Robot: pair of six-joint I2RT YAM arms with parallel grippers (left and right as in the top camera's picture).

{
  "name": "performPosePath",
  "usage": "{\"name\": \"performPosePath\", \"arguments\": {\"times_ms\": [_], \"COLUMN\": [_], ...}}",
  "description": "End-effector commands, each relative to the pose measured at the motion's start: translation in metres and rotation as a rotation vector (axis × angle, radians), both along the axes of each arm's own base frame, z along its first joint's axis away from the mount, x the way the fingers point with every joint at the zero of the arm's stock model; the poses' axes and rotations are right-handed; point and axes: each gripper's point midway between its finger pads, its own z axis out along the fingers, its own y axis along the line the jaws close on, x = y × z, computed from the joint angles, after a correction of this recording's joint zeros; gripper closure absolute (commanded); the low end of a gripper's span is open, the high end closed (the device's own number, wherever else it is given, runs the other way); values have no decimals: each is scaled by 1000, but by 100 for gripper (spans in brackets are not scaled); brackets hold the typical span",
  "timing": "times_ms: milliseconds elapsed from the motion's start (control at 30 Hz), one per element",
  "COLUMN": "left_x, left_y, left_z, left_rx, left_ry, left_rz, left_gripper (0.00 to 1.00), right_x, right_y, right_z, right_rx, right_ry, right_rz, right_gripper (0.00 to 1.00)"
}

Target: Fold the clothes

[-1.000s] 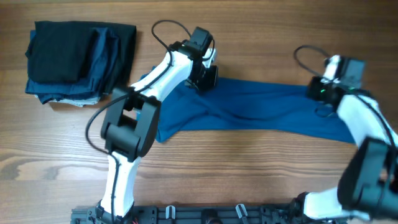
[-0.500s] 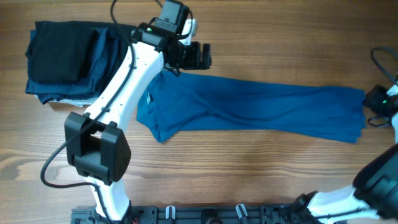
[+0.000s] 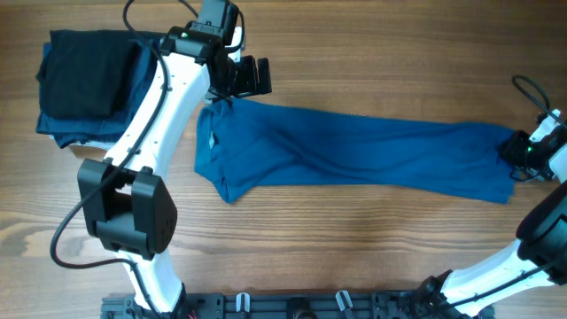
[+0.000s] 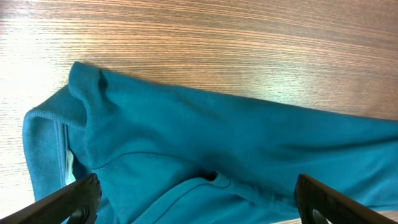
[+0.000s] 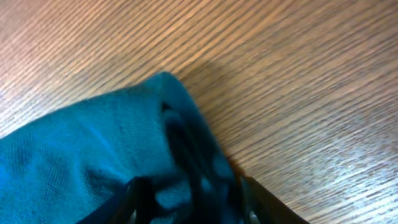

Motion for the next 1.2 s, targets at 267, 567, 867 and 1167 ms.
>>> {"name": "performPosePath", "arguments": {"times_ms": [267, 567, 867, 1167], "left_x": [10, 16, 7, 1], "left_y": [18, 53, 111, 177], "left_z": [-6, -6, -12, 6], "left_rx": [85, 96, 117, 112], "left_ry": [-24, -9, 74, 60], "left_rz": [84, 159, 274, 425], "left_gripper": [0, 11, 11, 9], "right_x": [-22, -4, 11, 6], "right_y": [60, 48, 8, -25], "right_z": [-48, -26, 48, 105], "right_rx": [-63, -72, -125, -120], "right_ry": [317, 273, 267, 244], "right_rz": [143, 103, 39, -37], "right_gripper": [56, 96, 96, 96]}}
